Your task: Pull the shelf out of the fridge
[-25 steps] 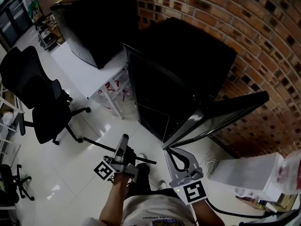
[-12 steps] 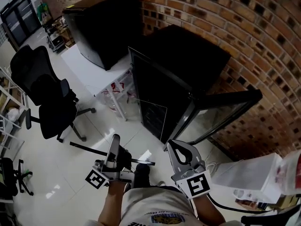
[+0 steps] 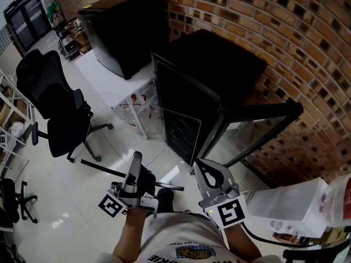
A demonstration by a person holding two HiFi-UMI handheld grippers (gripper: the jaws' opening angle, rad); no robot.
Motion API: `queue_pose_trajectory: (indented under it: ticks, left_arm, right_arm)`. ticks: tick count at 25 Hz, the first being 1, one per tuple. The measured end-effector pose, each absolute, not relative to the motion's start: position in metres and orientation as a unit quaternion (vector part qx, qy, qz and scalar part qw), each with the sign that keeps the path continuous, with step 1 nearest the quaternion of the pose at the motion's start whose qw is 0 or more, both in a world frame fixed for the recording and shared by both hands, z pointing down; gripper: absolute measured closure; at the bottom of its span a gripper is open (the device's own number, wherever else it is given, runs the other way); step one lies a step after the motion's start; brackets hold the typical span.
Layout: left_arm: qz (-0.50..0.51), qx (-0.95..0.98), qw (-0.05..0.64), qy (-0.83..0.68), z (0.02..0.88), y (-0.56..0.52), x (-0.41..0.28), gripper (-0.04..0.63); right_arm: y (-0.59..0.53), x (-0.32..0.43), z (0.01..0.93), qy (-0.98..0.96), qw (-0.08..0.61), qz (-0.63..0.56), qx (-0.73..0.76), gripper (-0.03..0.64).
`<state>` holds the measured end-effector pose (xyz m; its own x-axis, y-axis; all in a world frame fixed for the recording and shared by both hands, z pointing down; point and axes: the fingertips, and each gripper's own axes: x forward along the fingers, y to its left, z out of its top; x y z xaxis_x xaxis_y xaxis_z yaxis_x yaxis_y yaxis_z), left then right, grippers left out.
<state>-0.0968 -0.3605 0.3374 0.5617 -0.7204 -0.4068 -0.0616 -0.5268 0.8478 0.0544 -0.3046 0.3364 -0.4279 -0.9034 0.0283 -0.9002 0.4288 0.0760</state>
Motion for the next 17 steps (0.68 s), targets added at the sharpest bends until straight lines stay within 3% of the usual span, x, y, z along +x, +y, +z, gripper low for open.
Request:
queue_pose_trajectory:
  ticks: [17]
  left_arm:
    - [-0.414,0.766,0.431,-0.238,0.3385,-0.3581,-0.0952,0.583]
  right_arm:
    - [-0.3008,0.062,0.339,-0.84,0.042,-0.039,0.54,0.614]
